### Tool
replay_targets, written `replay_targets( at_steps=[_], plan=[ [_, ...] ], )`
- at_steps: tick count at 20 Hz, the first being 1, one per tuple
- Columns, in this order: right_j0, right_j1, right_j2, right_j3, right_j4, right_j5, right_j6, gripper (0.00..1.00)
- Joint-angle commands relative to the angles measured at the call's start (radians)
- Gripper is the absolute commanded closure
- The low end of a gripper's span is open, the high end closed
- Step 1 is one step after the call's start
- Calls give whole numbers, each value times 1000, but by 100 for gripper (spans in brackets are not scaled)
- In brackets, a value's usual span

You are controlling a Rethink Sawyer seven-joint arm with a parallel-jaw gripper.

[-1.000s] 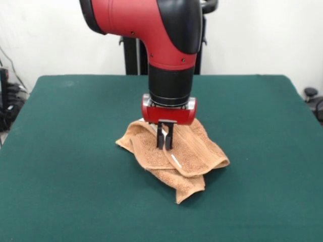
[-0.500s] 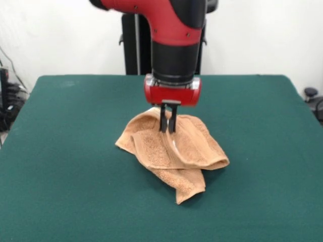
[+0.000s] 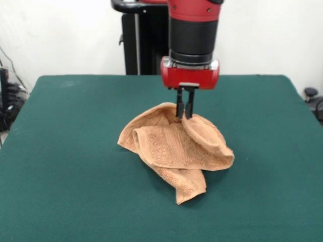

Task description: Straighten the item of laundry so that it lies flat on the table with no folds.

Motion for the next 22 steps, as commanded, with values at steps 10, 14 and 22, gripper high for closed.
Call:
replay_targets(
  at_steps=[10,14,22],
  plan=[
    [136,56,73,136,108,31,283,100],
    [164,55,71,146,132,23,296,100],
    [196,28,60,189,163,10,291,100]
  ],
)
